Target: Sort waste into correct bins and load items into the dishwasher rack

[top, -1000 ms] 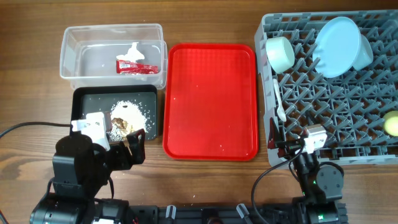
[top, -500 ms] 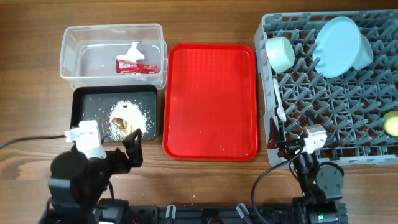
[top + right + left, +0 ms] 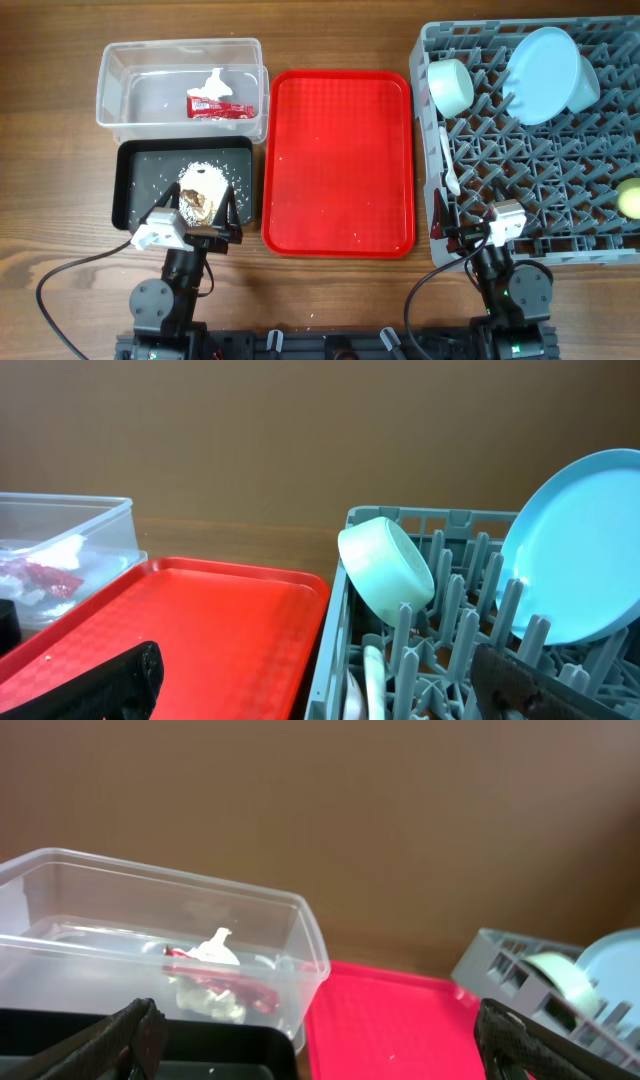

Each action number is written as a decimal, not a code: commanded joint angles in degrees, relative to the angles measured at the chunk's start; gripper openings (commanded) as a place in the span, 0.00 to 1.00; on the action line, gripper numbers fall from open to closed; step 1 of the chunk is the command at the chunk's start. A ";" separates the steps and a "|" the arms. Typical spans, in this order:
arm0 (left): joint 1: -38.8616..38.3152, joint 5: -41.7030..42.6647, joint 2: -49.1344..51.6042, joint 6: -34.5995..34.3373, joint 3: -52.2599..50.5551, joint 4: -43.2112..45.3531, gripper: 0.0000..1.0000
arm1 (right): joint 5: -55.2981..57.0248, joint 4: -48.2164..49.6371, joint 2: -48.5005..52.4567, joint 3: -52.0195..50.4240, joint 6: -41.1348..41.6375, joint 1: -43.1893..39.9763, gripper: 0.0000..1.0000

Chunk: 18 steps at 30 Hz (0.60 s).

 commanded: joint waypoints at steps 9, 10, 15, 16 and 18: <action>0.26 2.16 -0.68 4.79 -0.70 -7.02 1.00 | 0.70 0.15 -0.46 -0.07 -0.37 -0.28 1.00; 0.26 2.16 -0.68 4.79 -0.70 -7.02 1.00 | 0.70 0.15 -0.46 -0.04 -0.35 -0.28 1.00; 0.26 2.16 -0.68 4.79 -0.70 -7.02 1.00 | 0.70 0.15 -0.46 -0.07 -0.37 -0.28 1.00; 0.26 2.16 -0.68 4.79 -0.70 -7.02 1.00 | 0.70 0.15 -0.46 -0.07 -0.35 -0.28 1.00; 0.26 2.16 -0.68 4.79 -0.70 -7.02 1.00 | 0.70 0.15 -0.46 -0.04 -0.35 -0.28 1.00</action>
